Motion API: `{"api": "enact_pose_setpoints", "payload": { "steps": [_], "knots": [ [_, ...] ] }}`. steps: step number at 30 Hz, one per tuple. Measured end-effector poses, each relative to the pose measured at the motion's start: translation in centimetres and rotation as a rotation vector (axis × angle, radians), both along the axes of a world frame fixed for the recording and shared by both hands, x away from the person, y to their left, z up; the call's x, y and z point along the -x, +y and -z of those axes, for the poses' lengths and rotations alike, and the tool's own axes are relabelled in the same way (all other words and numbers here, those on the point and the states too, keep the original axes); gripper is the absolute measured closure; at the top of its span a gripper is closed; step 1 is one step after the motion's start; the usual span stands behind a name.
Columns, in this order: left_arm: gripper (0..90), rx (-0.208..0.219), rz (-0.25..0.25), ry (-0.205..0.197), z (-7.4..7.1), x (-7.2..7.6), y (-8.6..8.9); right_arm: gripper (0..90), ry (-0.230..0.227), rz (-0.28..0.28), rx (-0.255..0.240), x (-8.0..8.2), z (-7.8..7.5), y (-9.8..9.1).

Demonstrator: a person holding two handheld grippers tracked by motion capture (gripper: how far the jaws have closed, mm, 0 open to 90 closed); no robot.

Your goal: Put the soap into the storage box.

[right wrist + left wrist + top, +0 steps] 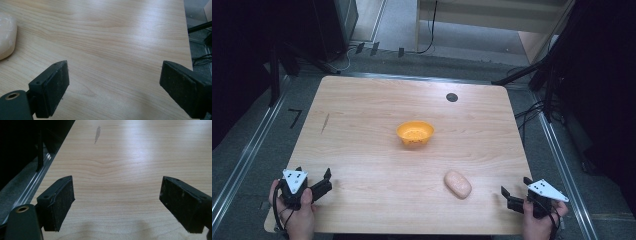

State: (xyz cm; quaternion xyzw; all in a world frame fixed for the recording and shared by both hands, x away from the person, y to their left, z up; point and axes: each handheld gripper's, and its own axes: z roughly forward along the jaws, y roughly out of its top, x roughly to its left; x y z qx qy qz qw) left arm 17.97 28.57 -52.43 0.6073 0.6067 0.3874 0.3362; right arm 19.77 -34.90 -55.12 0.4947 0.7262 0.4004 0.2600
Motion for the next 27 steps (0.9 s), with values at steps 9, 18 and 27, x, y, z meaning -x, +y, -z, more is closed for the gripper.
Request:
{"api": "enact_pose_setpoints", "payload": {
  "steps": [9, 18, 27],
  "knots": [
    [13.3, 0.011, -0.011, -0.027, 0.0, 0.2, 0.1, 8.7, 0.010, 0.018, 0.003, -0.1, 0.0, 0.0],
    [13.3, 0.012, 0.021, -0.031, 0.0, 0.3, 0.1, 4.7, 0.068, -0.010, -0.016, -0.6, 0.1, -0.3],
    [13.7, 0.015, 0.021, -0.014, 0.0, 0.1, 0.0, 4.7, 0.138, -0.082, 0.038, -1.0, -0.7, 0.8]
  ]
}}
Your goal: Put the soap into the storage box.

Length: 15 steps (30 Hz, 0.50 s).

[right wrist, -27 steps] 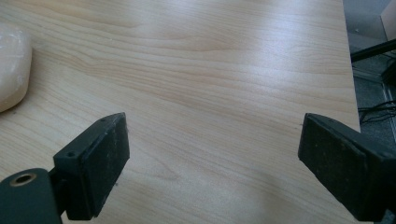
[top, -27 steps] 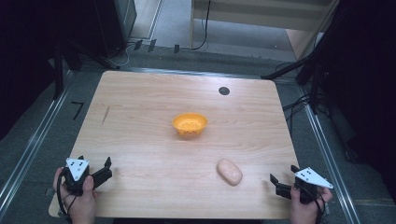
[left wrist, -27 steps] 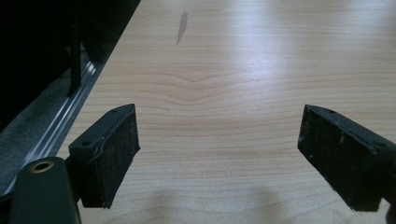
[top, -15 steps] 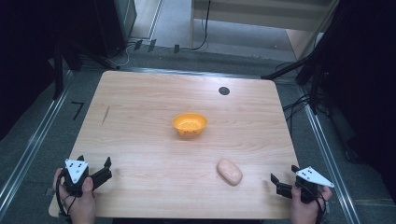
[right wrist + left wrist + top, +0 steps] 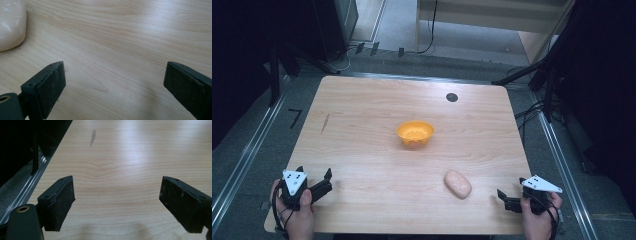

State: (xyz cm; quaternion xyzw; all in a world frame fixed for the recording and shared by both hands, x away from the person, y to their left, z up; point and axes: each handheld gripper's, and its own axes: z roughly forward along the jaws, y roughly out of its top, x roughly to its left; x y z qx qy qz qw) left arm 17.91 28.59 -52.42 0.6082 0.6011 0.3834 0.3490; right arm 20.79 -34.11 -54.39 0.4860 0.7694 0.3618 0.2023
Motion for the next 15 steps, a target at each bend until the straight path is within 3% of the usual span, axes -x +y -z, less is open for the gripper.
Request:
{"api": "enact_pose_setpoints", "payload": {
  "steps": [4, 15],
  "knots": [
    [13.7, -0.011, 0.004, 0.010, 0.0, -0.1, -0.1, 4.7, 0.018, -0.028, 0.043, -0.4, -0.9, 0.6],
    [13.6, -0.012, 0.013, 0.014, 0.0, -0.1, -0.1, 4.8, 0.104, -0.107, 0.089, -1.8, -2.2, 2.2]
  ]
}}
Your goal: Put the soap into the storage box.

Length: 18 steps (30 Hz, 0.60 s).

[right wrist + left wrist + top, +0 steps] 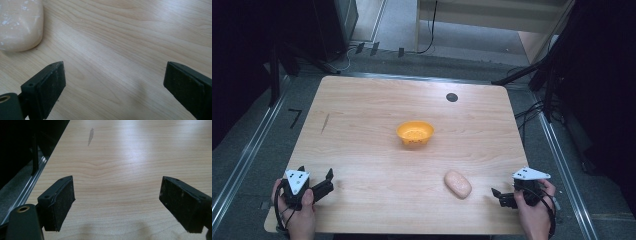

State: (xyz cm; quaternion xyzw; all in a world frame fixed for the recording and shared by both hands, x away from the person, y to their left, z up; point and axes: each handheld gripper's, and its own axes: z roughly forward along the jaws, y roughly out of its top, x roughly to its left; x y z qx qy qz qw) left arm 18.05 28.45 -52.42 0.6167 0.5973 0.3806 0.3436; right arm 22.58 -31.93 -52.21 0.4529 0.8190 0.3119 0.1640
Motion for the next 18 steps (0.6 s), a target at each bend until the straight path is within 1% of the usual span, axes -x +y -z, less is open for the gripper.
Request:
{"api": "enact_pose_setpoints", "payload": {
  "steps": [5, 9, 10, 12, 13, 16, 17, 18],
  "knots": [
    [13.6, 0.005, 0.004, 0.000, 0.0, 0.0, 0.0, 4.9, 0.041, -0.029, 0.020, -0.5, -0.2, 0.9],
    [13.6, 0.005, 0.006, 0.000, 0.0, -0.1, 0.0, 5.0, 0.056, -0.044, 0.036, -0.8, -0.3, 1.4],
    [13.6, 0.006, 0.008, 0.000, 0.0, -0.1, 0.0, 5.1, 0.063, -0.043, 0.036, -0.8, -0.3, 1.6],
    [13.6, 0.005, 0.008, 0.003, 0.0, -0.1, 0.0, 5.8, 0.089, -0.059, 0.035, -1.2, -0.4, 2.1],
    [13.6, 0.006, 0.010, 0.003, 0.0, -0.1, 0.1, 5.8, 0.089, -0.059, 0.035, -1.2, -0.4, 2.1],
    [13.6, 0.007, 0.011, 0.004, 0.0, -0.1, 0.1, 5.9, 0.116, -0.081, 0.068, -1.5, -0.5, 3.0],
    [13.6, 0.006, 0.011, 0.005, 0.0, -0.1, 0.0, 5.9, 0.116, -0.081, 0.068, -1.5, -0.5, 3.0],
    [13.6, 0.005, 0.012, 0.007, 0.0, -0.1, 0.0, 5.9, 0.131, -0.093, 0.074, -1.7, -0.5, 3.5]
  ]
}}
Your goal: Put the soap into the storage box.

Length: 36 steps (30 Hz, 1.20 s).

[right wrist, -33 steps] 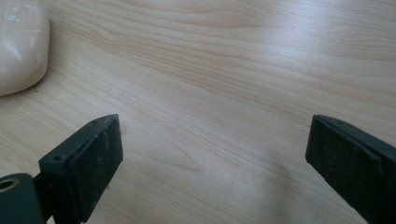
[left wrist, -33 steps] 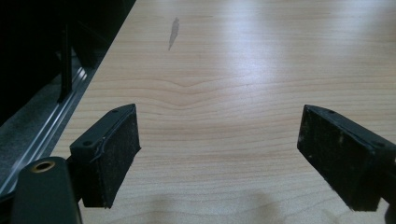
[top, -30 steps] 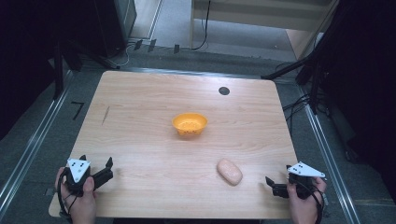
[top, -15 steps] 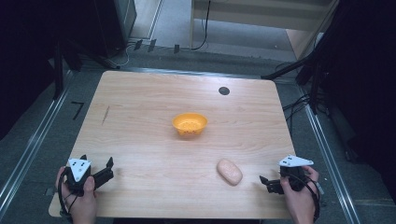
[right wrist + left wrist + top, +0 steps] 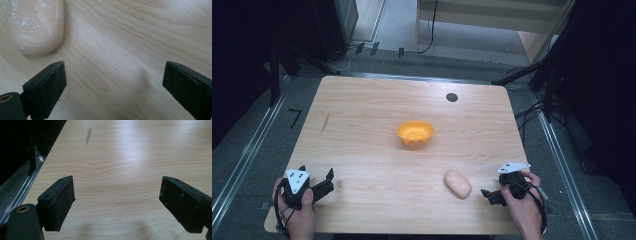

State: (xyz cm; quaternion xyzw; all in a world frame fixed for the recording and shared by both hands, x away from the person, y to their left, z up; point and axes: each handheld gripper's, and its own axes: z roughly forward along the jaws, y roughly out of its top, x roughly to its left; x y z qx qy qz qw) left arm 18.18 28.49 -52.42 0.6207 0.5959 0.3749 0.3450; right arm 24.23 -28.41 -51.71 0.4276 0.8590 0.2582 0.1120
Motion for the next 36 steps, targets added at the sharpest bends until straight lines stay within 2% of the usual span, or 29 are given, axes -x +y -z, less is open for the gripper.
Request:
{"api": "enact_pose_setpoints", "payload": {
  "steps": [11, 36],
  "knots": [
    [13.6, 0.002, 0.003, 0.002, 0.0, 0.0, 0.0, 6.1, 0.033, -0.026, 0.004, -0.2, -0.5, 1.7],
    [13.6, 0.006, 0.012, 0.010, 0.0, -0.1, 0.0, 5.9, 0.052, -0.089, -0.022, 0.2, -0.8, 4.7]
  ]
}}
